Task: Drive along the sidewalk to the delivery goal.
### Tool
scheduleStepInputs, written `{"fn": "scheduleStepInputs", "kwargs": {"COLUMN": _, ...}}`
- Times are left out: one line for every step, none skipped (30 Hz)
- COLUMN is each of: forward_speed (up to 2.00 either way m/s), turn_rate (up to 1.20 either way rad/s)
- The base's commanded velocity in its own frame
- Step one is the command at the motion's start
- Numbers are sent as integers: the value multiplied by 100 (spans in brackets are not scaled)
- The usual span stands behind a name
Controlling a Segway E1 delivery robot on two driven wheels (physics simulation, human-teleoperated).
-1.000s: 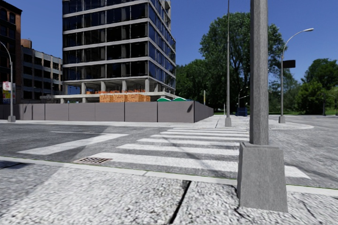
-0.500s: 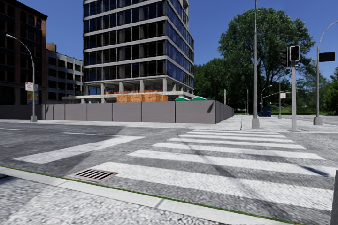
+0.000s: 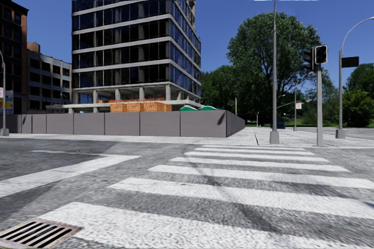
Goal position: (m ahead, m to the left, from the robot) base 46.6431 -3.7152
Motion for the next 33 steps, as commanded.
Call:
{"fn": "scheduleStepInputs", "kwargs": {"forward_speed": 160, "turn_rate": -33}}
{"fn": "scheduleStepInputs", "kwargs": {"forward_speed": 160, "turn_rate": -33}}
{"fn": "scheduleStepInputs", "kwargs": {"forward_speed": 160, "turn_rate": -33}}
{"fn": "scheduleStepInputs", "kwargs": {"forward_speed": 159, "turn_rate": -33}}
{"fn": "scheduleStepInputs", "kwargs": {"forward_speed": 159, "turn_rate": -33}}
{"fn": "scheduleStepInputs", "kwargs": {"forward_speed": 159, "turn_rate": -33}}
{"fn": "scheduleStepInputs", "kwargs": {"forward_speed": 158, "turn_rate": -33}}
{"fn": "scheduleStepInputs", "kwargs": {"forward_speed": 155, "turn_rate": -33}}
{"fn": "scheduleStepInputs", "kwargs": {"forward_speed": 151, "turn_rate": -33}}
{"fn": "scheduleStepInputs", "kwargs": {"forward_speed": 151, "turn_rate": -33}}
{"fn": "scheduleStepInputs", "kwargs": {"forward_speed": 145, "turn_rate": -33}}
{"fn": "scheduleStepInputs", "kwargs": {"forward_speed": 142, "turn_rate": -33}}
{"fn": "scheduleStepInputs", "kwargs": {"forward_speed": 141, "turn_rate": -33}}
{"fn": "scheduleStepInputs", "kwargs": {"forward_speed": 141, "turn_rate": -33}}
{"fn": "scheduleStepInputs", "kwargs": {"forward_speed": 139, "turn_rate": -33}}
{"fn": "scheduleStepInputs", "kwargs": {"forward_speed": 136, "turn_rate": -33}}
{"fn": "scheduleStepInputs", "kwargs": {"forward_speed": 133, "turn_rate": -33}}
{"fn": "scheduleStepInputs", "kwargs": {"forward_speed": 132, "turn_rate": -33}}
{"fn": "scheduleStepInputs", "kwargs": {"forward_speed": 132, "turn_rate": -33}}
{"fn": "scheduleStepInputs", "kwargs": {"forward_speed": 130, "turn_rate": -33}}
{"fn": "scheduleStepInputs", "kwargs": {"forward_speed": 129, "turn_rate": -33}}
{"fn": "scheduleStepInputs", "kwargs": {"forward_speed": 128, "turn_rate": -33}}
{"fn": "scheduleStepInputs", "kwargs": {"forward_speed": 127, "turn_rate": -33}}
{"fn": "scheduleStepInputs", "kwargs": {"forward_speed": 127, "turn_rate": -33}}
{"fn": "scheduleStepInputs", "kwargs": {"forward_speed": 126, "turn_rate": -33}}
{"fn": "scheduleStepInputs", "kwargs": {"forward_speed": 126, "turn_rate": -33}}
{"fn": "scheduleStepInputs", "kwargs": {"forward_speed": 126, "turn_rate": -33}}
{"fn": "scheduleStepInputs", "kwargs": {"forward_speed": 126, "turn_rate": -33}}
{"fn": "scheduleStepInputs", "kwargs": {"forward_speed": 125, "turn_rate": -33}}
{"fn": "scheduleStepInputs", "kwargs": {"forward_speed": 125, "turn_rate": -33}}
{"fn": "scheduleStepInputs", "kwargs": {"forward_speed": 125, "turn_rate": -33}}
{"fn": "scheduleStepInputs", "kwargs": {"forward_speed": 125, "turn_rate": -33}}
{"fn": "scheduleStepInputs", "kwargs": {"forward_speed": 125, "turn_rate": -33}}
